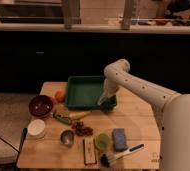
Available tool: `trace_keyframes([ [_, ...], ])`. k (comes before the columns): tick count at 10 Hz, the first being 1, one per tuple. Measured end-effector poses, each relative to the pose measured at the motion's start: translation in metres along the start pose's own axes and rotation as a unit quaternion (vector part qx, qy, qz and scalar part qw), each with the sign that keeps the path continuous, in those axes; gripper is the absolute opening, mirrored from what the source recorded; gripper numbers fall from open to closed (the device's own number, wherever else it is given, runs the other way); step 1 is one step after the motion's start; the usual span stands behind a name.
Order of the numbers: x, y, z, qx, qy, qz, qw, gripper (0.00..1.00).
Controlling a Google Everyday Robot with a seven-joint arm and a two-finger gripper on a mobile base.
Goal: Wipe tray with towel
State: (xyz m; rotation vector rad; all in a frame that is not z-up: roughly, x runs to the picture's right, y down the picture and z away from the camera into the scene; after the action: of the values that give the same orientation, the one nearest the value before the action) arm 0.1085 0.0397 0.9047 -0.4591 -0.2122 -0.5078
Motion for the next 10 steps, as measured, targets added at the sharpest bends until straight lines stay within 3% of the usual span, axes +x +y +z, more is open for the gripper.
trace_keyframes([
  [6,-0.016,-0.026,0.034,0.011,-0.004,0.009,0.9999,0.05],
  [10,-0.020,-0.027,0.069,-0.007,-0.007,0.017,0.9998,0.05],
])
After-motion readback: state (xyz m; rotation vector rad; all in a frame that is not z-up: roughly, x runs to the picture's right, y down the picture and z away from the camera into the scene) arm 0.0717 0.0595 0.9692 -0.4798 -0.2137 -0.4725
